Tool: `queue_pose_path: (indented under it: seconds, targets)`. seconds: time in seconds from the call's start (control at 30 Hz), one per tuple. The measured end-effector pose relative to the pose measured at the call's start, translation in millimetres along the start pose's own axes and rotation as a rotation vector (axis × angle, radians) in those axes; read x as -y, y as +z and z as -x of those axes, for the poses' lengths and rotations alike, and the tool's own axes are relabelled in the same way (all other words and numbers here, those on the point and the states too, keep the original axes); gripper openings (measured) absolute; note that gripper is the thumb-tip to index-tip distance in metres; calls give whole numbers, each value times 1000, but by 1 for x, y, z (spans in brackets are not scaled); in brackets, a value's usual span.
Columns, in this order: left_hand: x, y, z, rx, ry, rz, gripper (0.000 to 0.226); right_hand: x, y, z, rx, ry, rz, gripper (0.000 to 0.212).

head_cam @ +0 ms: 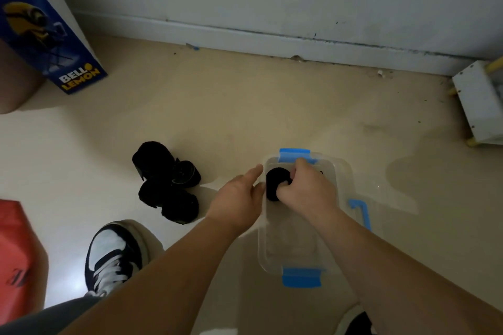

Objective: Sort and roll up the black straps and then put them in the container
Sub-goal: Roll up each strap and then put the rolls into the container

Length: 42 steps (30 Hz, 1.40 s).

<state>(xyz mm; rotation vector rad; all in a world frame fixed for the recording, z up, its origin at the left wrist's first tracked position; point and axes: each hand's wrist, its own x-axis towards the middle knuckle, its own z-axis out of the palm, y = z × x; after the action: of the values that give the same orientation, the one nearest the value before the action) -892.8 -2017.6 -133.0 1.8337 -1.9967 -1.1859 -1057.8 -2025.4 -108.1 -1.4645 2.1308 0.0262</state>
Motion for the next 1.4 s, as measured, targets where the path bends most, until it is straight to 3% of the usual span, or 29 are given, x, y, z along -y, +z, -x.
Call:
queue_pose_path:
  seconds: [0.17, 0.27, 0.37, 0.47, 0.63, 0.8, 0.97, 1.07, 1.13, 1.27, 1.4]
  targets:
    - [35, -33, 16, -316, -6, -131, 44, 48, 3, 21, -86, -254, -188, 14]
    - [66, -55, 29, -431, -148, -196, 44, 89, 21, 23, -23, -376, -223, 12]
    - [93, -74, 38, -410, -363, -52, 50, 125, 45, 26, 205, -416, -204, 25]
    - [117, -87, 32, -339, -436, 192, 63, 144, 74, 31, 376, -429, -151, 50]
    - [136, -87, 27, -120, -420, -30, 79, 144, 118, 34, 447, -428, -17, 83]
    - [142, -77, 32, -100, -434, -196, 67, 135, 127, 35, 337, -461, 14, 61]
    - [132, -71, 36, -151, -508, -71, 43, 132, 94, 36, 288, -443, 31, 59]
    - [111, -72, 42, -236, -513, 34, 41, 128, 59, 39, 256, -476, -48, 54]
    - [95, -75, 46, -303, -471, 89, 39, 123, 27, 38, 250, -449, -132, 50]
    - [53, -84, 50, -339, -335, 171, 36, 100, -44, 41, 423, -361, -272, 53]
    - [0, -82, 48, -318, -208, 201, 30, 52, -96, 42, 366, -300, -161, 71]
